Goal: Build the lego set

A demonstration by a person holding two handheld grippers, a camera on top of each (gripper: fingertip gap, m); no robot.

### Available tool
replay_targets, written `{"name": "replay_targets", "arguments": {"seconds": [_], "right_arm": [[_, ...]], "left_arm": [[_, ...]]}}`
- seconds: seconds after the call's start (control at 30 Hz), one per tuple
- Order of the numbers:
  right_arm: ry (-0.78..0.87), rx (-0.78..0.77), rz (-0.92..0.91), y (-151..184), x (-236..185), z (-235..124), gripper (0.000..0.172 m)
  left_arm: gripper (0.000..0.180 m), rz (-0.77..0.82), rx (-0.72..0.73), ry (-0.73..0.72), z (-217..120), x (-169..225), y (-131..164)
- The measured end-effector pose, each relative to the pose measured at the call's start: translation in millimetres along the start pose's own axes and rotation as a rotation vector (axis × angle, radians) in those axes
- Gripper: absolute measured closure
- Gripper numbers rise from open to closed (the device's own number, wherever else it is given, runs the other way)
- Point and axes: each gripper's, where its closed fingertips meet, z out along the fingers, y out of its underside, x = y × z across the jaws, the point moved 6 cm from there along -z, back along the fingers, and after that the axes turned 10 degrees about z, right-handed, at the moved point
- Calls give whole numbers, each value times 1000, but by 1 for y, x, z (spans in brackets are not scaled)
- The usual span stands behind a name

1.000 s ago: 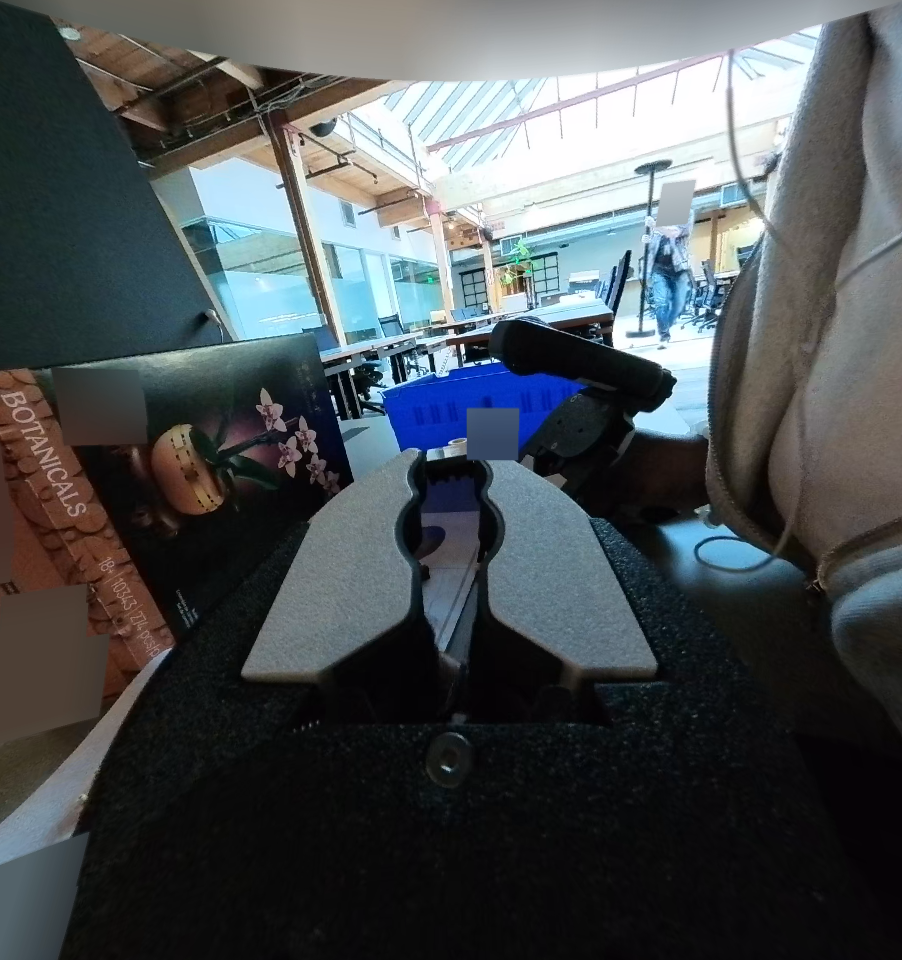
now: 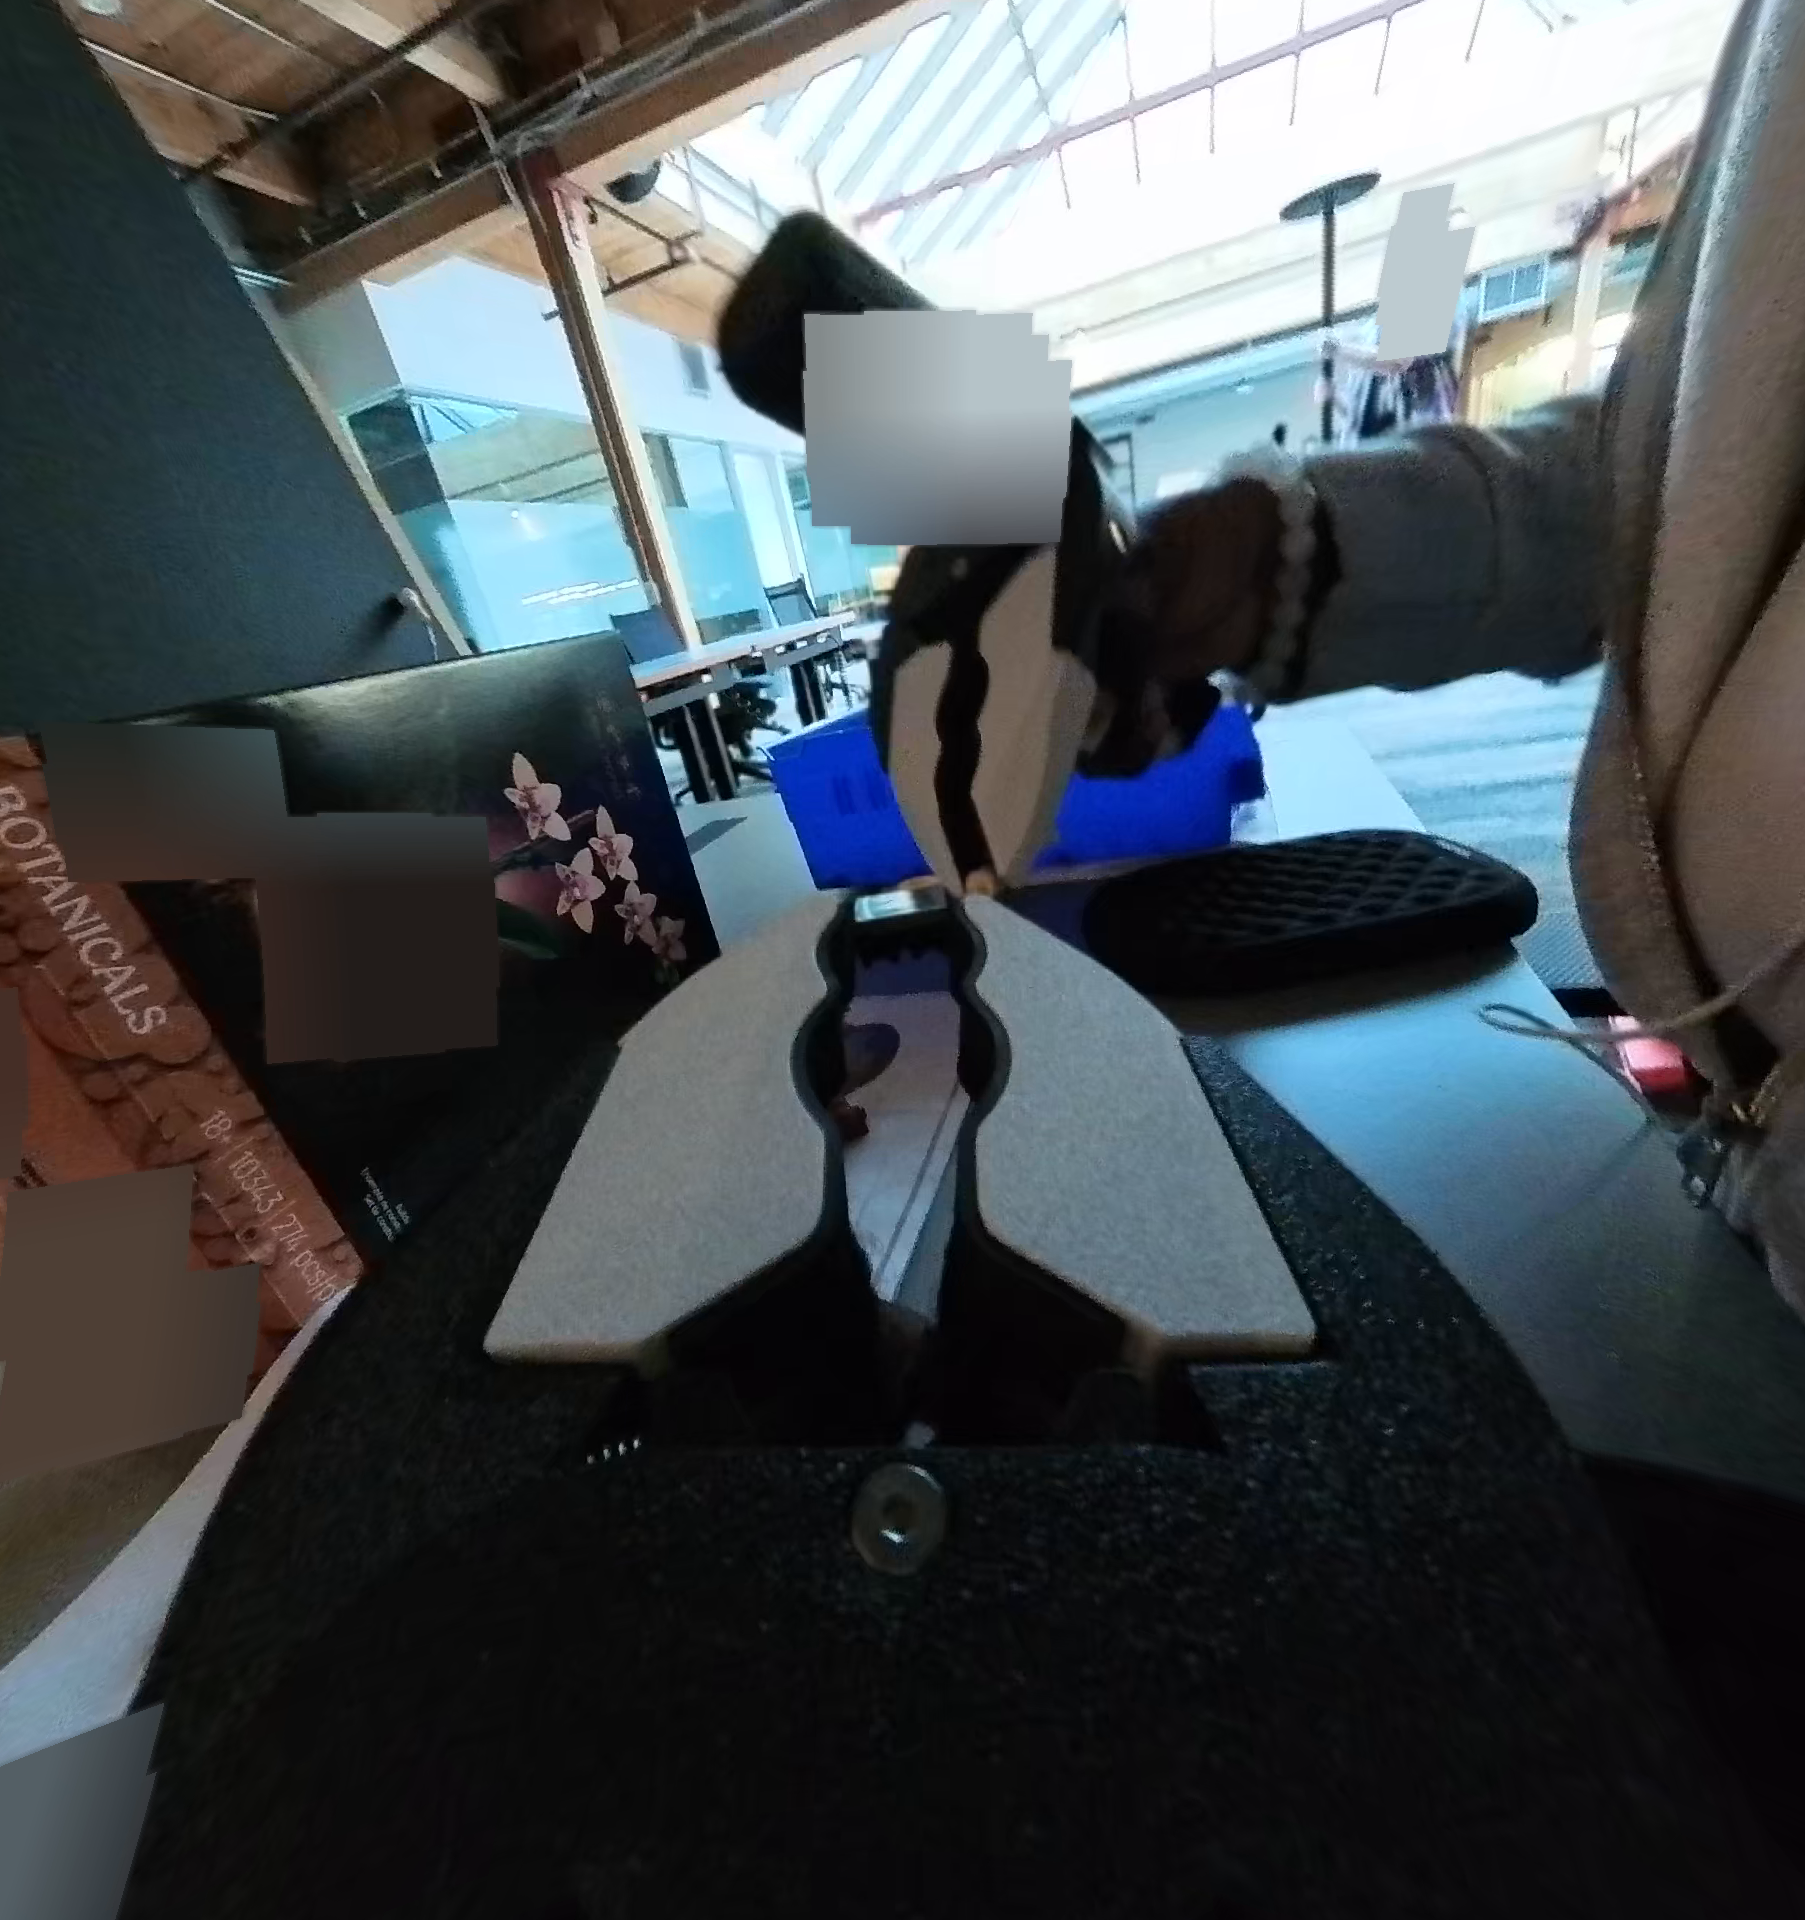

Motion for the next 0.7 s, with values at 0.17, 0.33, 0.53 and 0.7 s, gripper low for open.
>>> {"name": "replay_targets", "arguments": {"seconds": [0.17,0.33,0.53,0.7], "right_arm": [[-160,-7,95,-5,-7,4,167],[-171,22,164,-3,-1,-2,167],[-146,26,151,0,-5,-9,167],[-146,-3,138,-1,-9,-11,167]], "left_arm": [[164,55,-33,23,4,6,1],[164,116,-72,57,9,13,4],[164,123,-28,68,14,15,-2],[164,72,9,68,17,18,-8]]}}
